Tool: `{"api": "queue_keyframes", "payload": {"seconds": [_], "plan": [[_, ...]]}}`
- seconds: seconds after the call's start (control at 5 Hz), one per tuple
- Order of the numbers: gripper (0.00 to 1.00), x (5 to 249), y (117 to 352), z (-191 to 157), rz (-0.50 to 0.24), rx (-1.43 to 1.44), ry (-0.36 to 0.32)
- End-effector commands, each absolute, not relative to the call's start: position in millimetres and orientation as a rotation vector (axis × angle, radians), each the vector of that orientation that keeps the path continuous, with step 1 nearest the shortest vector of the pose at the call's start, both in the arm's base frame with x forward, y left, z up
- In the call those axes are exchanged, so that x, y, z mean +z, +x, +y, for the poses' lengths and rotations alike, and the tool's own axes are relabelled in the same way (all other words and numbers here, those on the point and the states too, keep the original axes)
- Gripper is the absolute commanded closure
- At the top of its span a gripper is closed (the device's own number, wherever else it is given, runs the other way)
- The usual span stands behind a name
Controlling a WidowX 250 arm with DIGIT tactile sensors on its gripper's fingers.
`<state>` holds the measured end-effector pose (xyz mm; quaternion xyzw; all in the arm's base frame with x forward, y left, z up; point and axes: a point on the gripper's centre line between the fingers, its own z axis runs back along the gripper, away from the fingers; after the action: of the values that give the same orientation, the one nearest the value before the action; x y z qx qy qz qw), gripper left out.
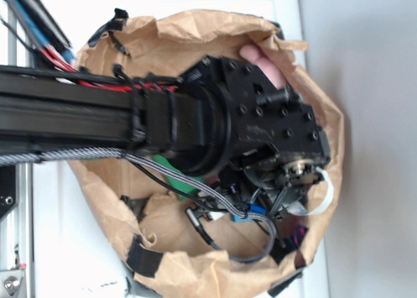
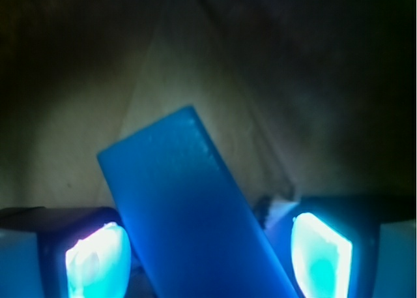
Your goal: Grab the blue block.
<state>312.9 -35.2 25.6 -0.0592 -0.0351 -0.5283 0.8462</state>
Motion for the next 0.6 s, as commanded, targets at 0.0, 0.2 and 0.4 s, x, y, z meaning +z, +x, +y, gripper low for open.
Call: {"api": "queue_keyframes", "payload": {"seconds": [0.0,0.2,0.4], "plan": [[0.00,14,260,-67,-0.093,-1.114,-0.066],[1.00,23,240,-70,-0.140,-1.060,-0.072],[1.00,40,263,-66,-0.162,-1.015,-0.105]]}}
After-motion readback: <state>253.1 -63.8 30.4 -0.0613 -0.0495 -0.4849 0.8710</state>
